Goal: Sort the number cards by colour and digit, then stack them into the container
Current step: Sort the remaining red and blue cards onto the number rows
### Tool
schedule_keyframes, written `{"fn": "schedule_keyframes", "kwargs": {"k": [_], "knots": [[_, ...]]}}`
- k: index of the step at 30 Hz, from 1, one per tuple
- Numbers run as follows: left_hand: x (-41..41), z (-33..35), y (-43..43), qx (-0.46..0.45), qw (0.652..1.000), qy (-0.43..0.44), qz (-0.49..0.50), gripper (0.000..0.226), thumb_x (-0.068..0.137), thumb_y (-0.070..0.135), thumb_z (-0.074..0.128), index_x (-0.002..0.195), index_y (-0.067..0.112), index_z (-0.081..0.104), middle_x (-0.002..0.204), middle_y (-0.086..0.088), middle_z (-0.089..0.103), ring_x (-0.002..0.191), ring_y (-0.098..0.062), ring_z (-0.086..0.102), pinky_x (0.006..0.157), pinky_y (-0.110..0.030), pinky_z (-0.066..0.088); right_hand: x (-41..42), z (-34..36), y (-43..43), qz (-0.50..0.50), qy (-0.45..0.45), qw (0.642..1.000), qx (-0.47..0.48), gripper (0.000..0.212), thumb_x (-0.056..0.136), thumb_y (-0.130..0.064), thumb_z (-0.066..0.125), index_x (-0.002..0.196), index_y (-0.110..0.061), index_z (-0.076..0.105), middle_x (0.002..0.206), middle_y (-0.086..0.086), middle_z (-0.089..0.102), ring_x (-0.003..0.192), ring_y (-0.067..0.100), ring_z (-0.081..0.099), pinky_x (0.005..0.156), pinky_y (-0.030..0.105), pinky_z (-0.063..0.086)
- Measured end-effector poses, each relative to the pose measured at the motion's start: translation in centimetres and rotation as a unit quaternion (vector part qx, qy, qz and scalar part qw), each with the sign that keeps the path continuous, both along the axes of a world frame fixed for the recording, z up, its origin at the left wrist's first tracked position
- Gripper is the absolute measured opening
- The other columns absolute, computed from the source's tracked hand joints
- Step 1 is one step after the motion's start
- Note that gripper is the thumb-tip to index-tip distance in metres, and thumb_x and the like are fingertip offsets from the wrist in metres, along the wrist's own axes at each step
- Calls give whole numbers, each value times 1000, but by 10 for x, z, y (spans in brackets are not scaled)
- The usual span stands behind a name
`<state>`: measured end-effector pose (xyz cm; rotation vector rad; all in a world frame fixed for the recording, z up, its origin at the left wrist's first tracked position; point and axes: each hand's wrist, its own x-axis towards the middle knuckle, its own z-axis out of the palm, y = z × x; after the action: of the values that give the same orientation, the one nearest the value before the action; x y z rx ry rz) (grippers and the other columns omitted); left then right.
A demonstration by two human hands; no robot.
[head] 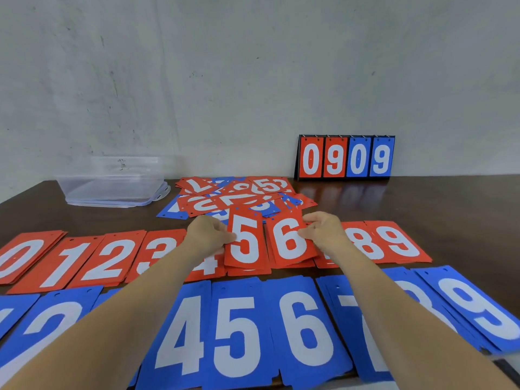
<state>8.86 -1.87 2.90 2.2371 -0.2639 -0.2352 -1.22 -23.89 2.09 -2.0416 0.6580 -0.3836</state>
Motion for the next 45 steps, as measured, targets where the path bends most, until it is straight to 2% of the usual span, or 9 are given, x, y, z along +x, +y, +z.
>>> {"fn": "schedule_keyframes", "kwargs": {"k": [3,5,7,9,11,20,37,40,45], "knots": [[2,-9,-4,112,991,-71,-27,28,86,28,72,69,11,58,68,-5,55,64,-16,53,71,-33,55,2,-9,4,-7,28,998,-59,50,85,-16,73,131,-13,54,122,7,62,112,22,60,87,32,52],[-2,-11,-7,191,976,-105,-31,34,86,37,70,67,12,56,65,-2,54,61,-14,53,65,-31,53,2,-11,8,-15,51,992,-117,52,85,-21,73,131,-16,51,127,6,59,113,22,59,83,30,51],[-7,-11,-9,251,959,-131,-17,31,84,45,69,77,16,59,69,2,57,66,-12,57,56,-25,47,0,-12,11,-20,82,980,-182,52,86,-27,72,132,-20,49,125,2,60,101,17,59,75,26,48],[-12,-11,-10,283,948,-147,-5,33,82,50,69,89,19,61,77,3,60,72,-12,59,54,-23,43,-1,-13,12,-22,106,968,-227,50,87,-32,70,130,-23,47,118,0,62,87,12,53,65,22,45],[-15,-9,-10,305,938,-163,-6,36,83,53,68,99,21,60,85,4,61,76,-11,59,55,-22,43,-1,-13,12,-24,120,959,-255,46,87,-35,69,127,-25,47,115,-1,62,84,11,51,60,21,42],[-16,-6,-3,249,950,-186,-13,37,86,50,65,113,24,60,96,6,59,86,-12,58,68,-24,51,-1,-11,11,-11,95,962,-257,34,90,-34,65,121,-27,54,109,-4,64,92,12,60,75,29,55],[42,8,0,204,960,-185,48,36,87,43,66,115,21,64,108,3,67,96,-17,62,75,-32,54,56,8,-13,6,43,958,-282,20,92,-30,62,110,-22,62,109,-1,66,94,13,62,65,26,51],[63,0,0,194,961,-188,55,44,85,43,69,121,20,62,119,0,65,107,-19,60,84,-36,54,77,6,-22,21,56,952,-300,20,93,-32,61,109,-20,63,109,1,66,94,15,62,70,30,52],[100,-11,1,266,943,-185,73,74,81,59,66,142,23,44,143,-4,48,132,-25,42,103,-43,40,122,-1,-30,58,70,939,-333,45,91,-42,60,129,-17,57,130,6,54,116,22,51,88,35,49]]}}
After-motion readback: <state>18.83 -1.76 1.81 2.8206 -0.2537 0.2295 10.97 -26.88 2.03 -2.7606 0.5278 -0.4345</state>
